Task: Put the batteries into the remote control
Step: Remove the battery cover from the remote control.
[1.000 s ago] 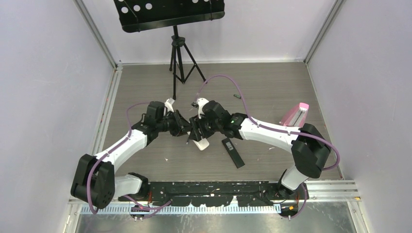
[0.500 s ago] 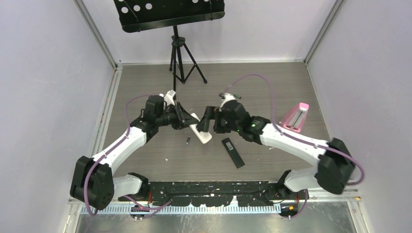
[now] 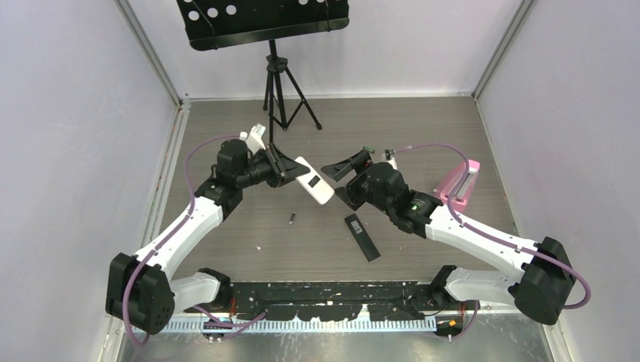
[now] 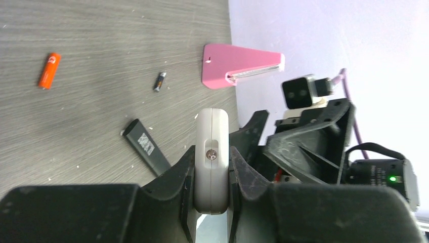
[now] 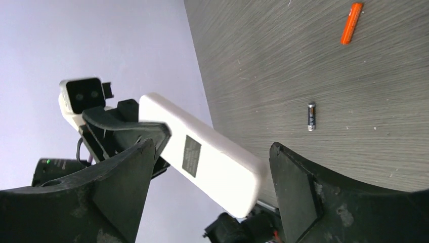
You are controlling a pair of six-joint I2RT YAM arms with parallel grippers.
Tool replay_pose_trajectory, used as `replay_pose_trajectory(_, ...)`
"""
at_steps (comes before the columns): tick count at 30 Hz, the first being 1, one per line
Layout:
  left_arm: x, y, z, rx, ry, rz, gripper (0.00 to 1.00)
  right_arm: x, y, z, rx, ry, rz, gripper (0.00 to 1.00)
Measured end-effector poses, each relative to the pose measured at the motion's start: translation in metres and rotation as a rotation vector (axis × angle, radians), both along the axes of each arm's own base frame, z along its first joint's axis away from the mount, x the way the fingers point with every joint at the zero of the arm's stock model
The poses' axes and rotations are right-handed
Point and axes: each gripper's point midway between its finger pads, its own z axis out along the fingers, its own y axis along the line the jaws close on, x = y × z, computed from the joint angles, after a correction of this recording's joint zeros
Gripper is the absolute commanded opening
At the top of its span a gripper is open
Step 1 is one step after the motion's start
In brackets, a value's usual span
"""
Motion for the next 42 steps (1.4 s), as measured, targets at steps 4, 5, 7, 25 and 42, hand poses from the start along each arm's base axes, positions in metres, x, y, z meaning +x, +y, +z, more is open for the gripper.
replay_pose_trajectory(4, 0.003, -0.001, 0.017, -0.019, -0.029, 0.006, 0.0, 0.002, -0.001, -0.001, 0.061, 0.049, -0.049, 0.89)
replay_pose_trajectory(5, 0.003, 0.0, 0.018, -0.019, -0.036, 0.01, 0.0, 0.002, -0.001, -0.003, 0.067, 0.055, -0.052, 0.88)
replay_pose_trajectory(7, 0.003, 0.001, 0.022, -0.021, -0.05, 0.021, 0.0, 0.002, -0.001, -0.009, 0.08, 0.062, -0.057, 0.83)
replay_pose_trajectory(25, 0.009, 0.001, 0.033, -0.188, 0.043, 0.101, 0.0, -0.004, 0.023, 0.018, 0.354, -0.059, 0.1, 0.33)
replay_pose_trajectory(42, 0.005, -0.004, 0.065, -0.374, 0.108, -0.011, 0.0, -0.02, 0.008, 0.062, 0.403, -0.305, 0.213, 0.13)
